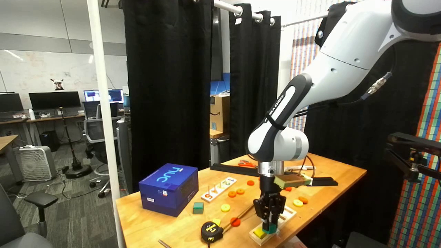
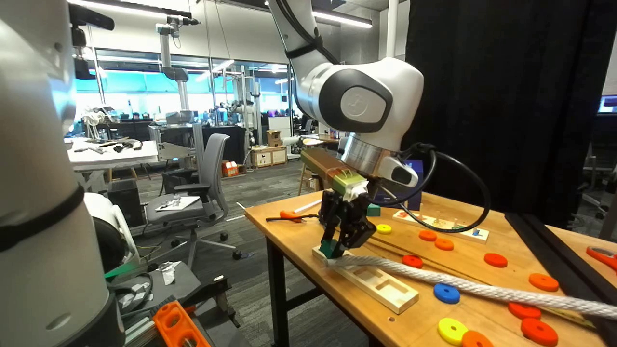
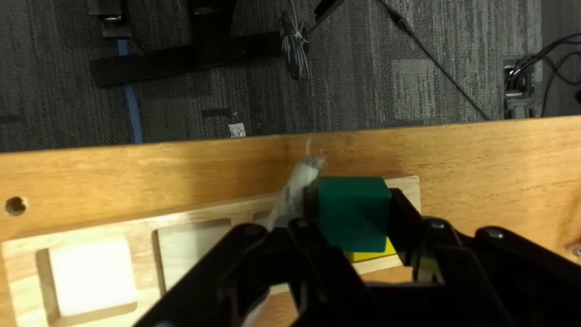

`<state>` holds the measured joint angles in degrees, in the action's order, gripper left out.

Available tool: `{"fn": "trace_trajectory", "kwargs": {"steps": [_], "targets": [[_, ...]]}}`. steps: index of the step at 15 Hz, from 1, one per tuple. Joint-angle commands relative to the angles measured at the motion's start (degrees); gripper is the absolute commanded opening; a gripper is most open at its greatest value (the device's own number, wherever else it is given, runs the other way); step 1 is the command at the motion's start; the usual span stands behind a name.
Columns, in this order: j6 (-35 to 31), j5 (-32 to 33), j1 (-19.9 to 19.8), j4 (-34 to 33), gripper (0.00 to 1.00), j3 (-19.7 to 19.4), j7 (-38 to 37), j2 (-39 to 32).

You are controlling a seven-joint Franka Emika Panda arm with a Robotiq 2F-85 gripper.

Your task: Pick up the green object and put it on the table

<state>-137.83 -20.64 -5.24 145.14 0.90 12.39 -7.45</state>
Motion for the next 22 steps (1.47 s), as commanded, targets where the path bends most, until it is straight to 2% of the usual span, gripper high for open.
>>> {"fn": "trace_trajectory", "kwargs": {"steps": [1, 9, 16, 22], "targets": [[-1.4, -0.7, 0.1, 0.1, 0.25, -1.2, -2.6, -0.5], [-2.0, -0.5, -0.1, -0.5, 0.25, -2.6, -5.0, -0.8], [-9.2, -1.3, -0.3, -0.4, 0.25, -2.3, -3.4, -1.1], [-9.6, -0.3, -0.2, 0.4, 0.25, -2.3, -4.1, -0.6]]}}
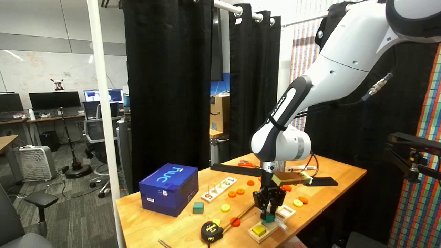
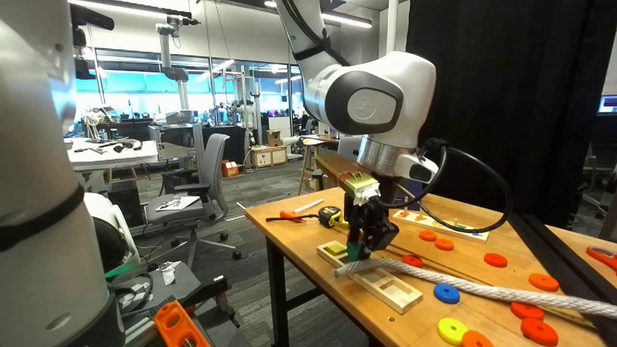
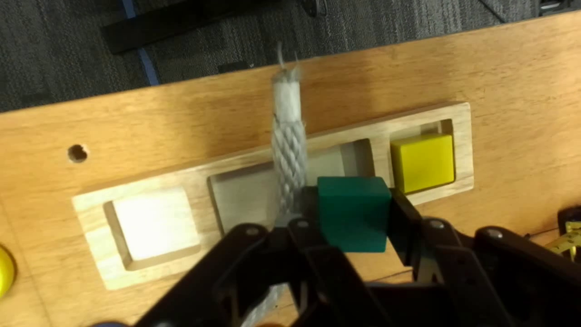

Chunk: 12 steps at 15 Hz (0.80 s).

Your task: Pick up the green object and put it on the table

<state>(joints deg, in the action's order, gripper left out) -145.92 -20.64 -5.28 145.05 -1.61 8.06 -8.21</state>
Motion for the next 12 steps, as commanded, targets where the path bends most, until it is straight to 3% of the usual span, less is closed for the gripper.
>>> {"fn": "trace_trajectory", "kwargs": {"steps": [1, 12], "targets": [[-1.3, -0.4, -0.2, 0.6, 0.25, 0.2, 0.4, 0.2], [1.6, -0.5, -0.2, 1.2, 0.25, 0.3, 0.7, 0.7]]}}
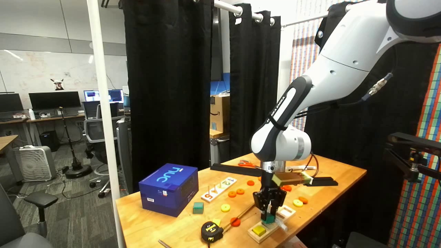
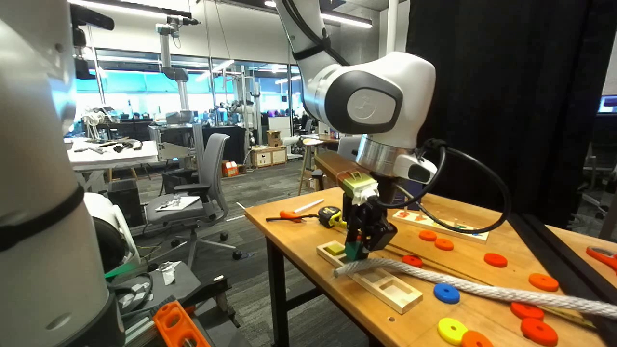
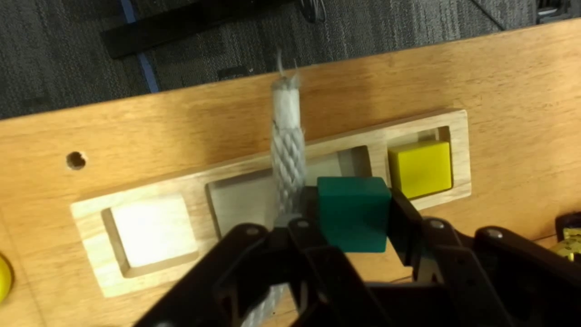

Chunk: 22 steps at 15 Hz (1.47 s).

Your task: Pick up the green object and put it on the table

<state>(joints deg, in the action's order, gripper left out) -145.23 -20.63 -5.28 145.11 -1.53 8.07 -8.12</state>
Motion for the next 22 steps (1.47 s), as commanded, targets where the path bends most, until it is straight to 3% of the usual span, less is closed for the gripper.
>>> {"fn": "trace_trajectory", "kwargs": {"steps": [1, 6, 7, 8, 13, 17, 22], "targets": [[1.0, -0.5, -0.2, 1.2, 0.25, 0.3, 0.7, 0.6], [1.8, -1.1, -0.2, 1.5, 0.25, 0.4, 0.9, 0.2], [2.3, -1.4, -0.3, 1.3, 0.65, 0.4, 0.9, 0.1], [1.9, -1.2, -0.3, 1.4, 0.66, 0.4, 1.1, 0.1], [4.4, -1.2, -0.4, 1.0, 0.99, 0.3, 0.4, -0.3], [6.0, -0.1, -0.2, 2.2, 1.00, -0.1, -0.7, 2.7], [10.3, 3.3, 0.7, 6.2, 1.00, -0.8, -5.5, 14.1]]}}
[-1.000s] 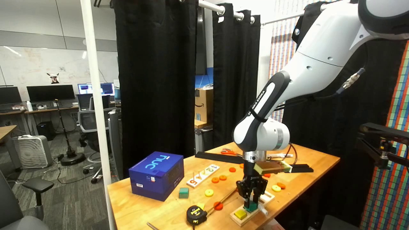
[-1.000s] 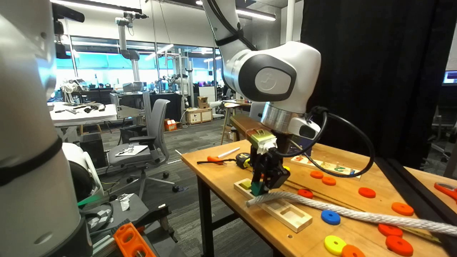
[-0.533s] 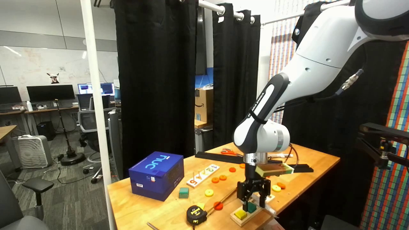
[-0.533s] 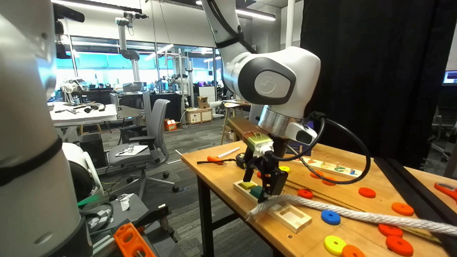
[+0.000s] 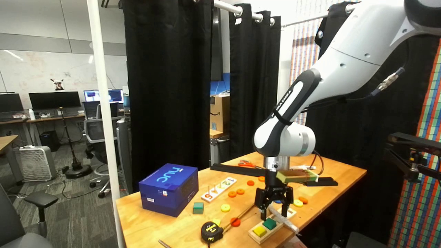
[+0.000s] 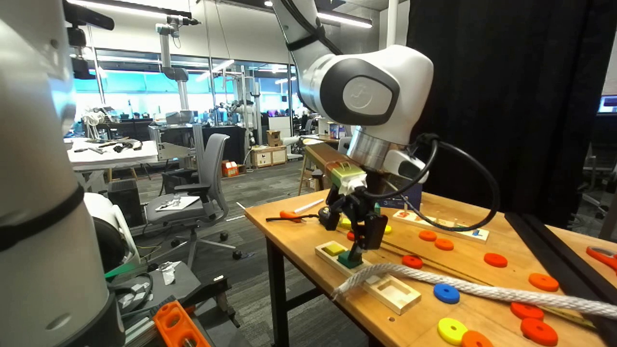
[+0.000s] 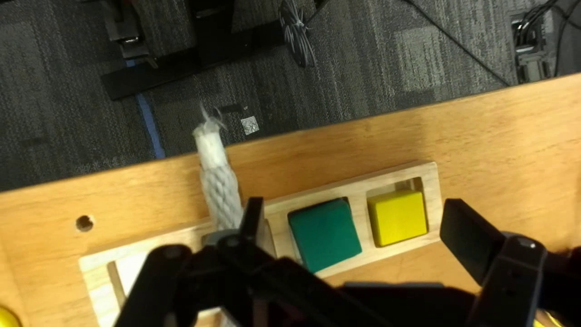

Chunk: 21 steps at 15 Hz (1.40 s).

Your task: Pick up the green object and put it on the table

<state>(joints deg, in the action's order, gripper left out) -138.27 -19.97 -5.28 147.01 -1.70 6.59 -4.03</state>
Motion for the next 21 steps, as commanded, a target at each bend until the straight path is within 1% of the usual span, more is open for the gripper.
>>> {"fn": "trace_trajectory", "kwargs": {"steps": [1, 6, 8, 10, 11, 14, 17, 21], "targets": [[4.6, 3.7, 0.8, 5.5, 1.00, -0.6, -5.6, 13.2], [12.9, 10.3, 0.7, 10.3, 1.00, 0.8, -12.8, 27.9], [15.7, 13.0, 0.5, 12.5, 1.00, 1.8, -14.2, 34.2], [18.9, 15.7, 0.8, 14.6, 1.00, 2.6, -12.8, 40.4], [22.3, 17.2, 1.0, 10.8, 1.00, 2.7, -11.8, 40.1], [27.8, 20.1, 1.9, 10.8, 1.00, 2.3, -8.2, 46.6], [33.2, 20.3, 3.0, 10.5, 1.00, 1.5, -5.4, 53.2], [38.0, 20.0, 4.1, 10.5, 1.00, 1.2, -3.5, 59.7]]}}
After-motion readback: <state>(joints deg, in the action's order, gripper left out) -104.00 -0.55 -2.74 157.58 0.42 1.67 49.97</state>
